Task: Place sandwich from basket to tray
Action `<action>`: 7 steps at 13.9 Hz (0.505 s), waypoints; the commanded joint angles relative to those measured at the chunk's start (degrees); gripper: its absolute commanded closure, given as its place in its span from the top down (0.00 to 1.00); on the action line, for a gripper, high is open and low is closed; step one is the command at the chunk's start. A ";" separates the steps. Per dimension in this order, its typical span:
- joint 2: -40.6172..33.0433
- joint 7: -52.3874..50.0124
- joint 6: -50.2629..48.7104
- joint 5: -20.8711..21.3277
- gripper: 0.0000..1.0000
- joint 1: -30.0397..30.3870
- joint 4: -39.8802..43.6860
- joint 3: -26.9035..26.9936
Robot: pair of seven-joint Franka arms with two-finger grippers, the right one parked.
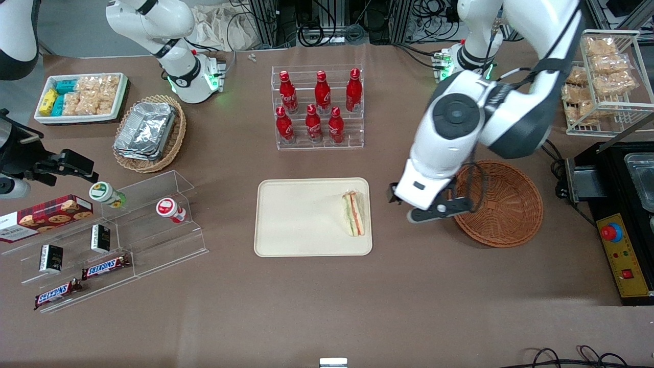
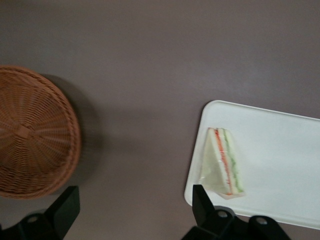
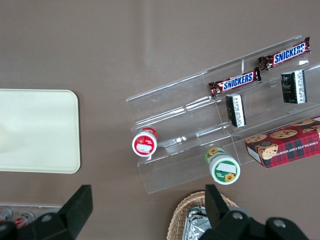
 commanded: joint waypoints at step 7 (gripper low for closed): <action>-19.35 32.20 -16.98 -14.24 1.00 0.48 -5.64 25.46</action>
